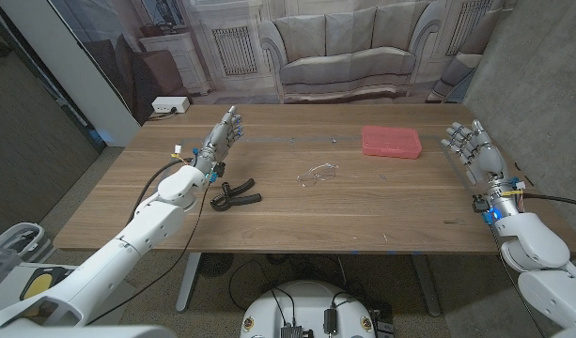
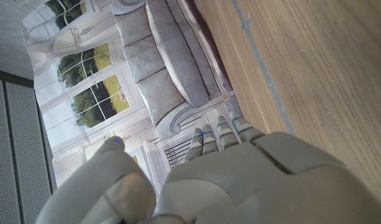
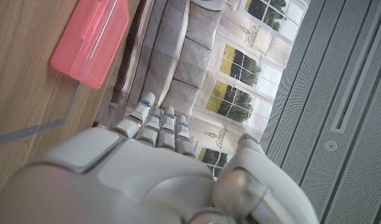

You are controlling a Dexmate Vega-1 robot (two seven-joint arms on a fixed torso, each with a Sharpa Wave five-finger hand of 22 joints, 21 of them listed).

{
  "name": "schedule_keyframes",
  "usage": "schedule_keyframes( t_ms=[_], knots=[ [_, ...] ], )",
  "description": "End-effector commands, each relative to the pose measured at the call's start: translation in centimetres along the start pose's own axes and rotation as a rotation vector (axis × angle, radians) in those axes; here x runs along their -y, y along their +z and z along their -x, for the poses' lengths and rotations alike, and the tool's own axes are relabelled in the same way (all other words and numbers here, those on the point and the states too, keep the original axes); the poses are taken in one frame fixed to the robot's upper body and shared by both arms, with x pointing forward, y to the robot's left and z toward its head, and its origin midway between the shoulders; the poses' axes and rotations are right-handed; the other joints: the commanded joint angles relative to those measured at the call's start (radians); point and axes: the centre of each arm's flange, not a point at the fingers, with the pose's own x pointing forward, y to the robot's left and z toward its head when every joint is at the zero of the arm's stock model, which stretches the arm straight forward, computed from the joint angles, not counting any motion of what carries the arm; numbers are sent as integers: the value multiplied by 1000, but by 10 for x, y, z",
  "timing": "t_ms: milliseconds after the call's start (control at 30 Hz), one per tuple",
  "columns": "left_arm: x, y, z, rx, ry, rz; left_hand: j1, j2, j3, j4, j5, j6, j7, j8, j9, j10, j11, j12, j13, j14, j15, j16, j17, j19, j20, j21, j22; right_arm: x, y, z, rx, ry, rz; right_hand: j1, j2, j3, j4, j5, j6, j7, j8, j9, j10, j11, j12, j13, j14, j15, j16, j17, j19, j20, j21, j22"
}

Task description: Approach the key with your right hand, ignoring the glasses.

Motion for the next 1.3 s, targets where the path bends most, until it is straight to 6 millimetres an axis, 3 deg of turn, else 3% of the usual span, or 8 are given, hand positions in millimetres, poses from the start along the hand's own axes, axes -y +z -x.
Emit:
schedule_keyframes(
  t_ms=[33,833,967,1300],
  knots=[
    [1,2,0,28,14,-3,6,8,-2,0,-2,23,2,8,5,20,-2,6,2,13,-5,2,1,2,-33,-3,2,3,0,13,-1,-21,7,0,0,0,-5,6,7,-5,3,4,6,0,-4,4,11,-2,-1,3,7,2,-2,5],
    [0,-1,-6,31,15,8,11,15,-6,-2,-2,48,6,12,5,36,-5,8,2,33,-6,6,1,16,-37,-8,2,8,8,32,2,-44,56,0,-1,-1,-8,6,8,-8,2,4,10,0,-5,4,13,-4,-2,3,10,3,-9,5],
    [0,-4,-8,27,14,16,12,15,-7,-3,-2,51,5,12,4,39,-3,8,2,35,-6,5,1,17,-37,-9,2,9,7,37,-2,-44,64,0,-1,-3,-10,7,28,-25,8,4,23,-11,-2,4,16,-10,-2,2,12,3,-14,6],
    [1,2,-14,18,2,-4,13,16,-8,-3,-2,54,4,11,4,40,-3,7,2,36,-8,4,1,19,-37,-11,2,18,-5,56,-30,-75,43,-1,-1,-4,-10,7,31,-27,8,4,29,-13,-1,4,19,-13,-2,2,13,3,-17,6]
  ],
)
